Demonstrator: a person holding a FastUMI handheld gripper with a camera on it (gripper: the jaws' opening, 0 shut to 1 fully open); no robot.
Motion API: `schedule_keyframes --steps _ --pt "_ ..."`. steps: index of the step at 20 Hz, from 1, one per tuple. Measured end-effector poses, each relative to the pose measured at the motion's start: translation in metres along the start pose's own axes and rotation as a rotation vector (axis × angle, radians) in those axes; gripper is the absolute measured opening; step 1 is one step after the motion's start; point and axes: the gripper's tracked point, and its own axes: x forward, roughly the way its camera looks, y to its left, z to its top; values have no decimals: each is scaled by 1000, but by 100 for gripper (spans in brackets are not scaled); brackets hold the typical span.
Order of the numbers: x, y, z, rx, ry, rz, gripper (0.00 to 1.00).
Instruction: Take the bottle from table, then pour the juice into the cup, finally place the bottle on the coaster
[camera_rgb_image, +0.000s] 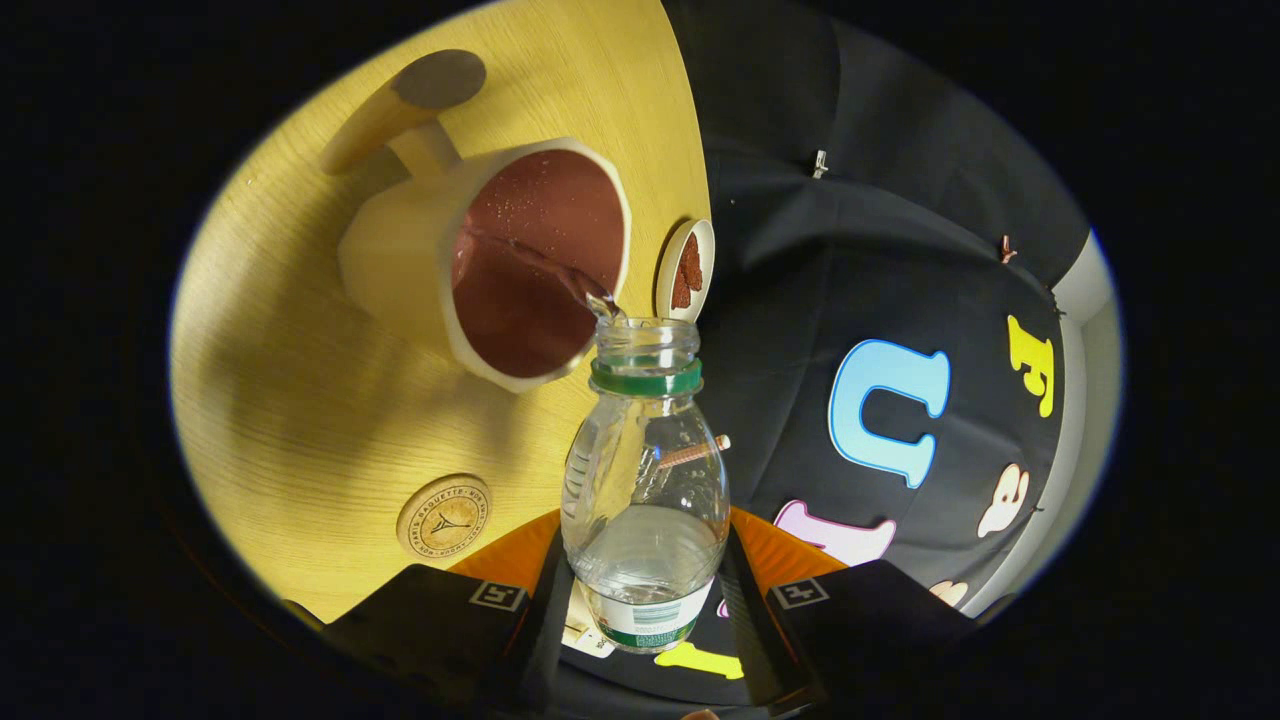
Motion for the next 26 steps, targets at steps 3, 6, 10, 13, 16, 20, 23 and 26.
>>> schedule_keyframes --steps 3,6,10,13,16,20,23,26 --pt "2 -3 0 -21 -10 -5 73" --pt "3 -6 -3 -40 -18 -2 73" --pt "3 -8 -1 -65 -27 -1 73" --pt "2 -10 -1 -82 -29 -2 73" --pt "0 -14 1 -117 -44 -11 73" --pt "0 -19 5 -157 -57 -20 73" --pt "2 -26 9 -195 -69 -29 73" --pt "2 -26 9 -229 -75 -31 73"
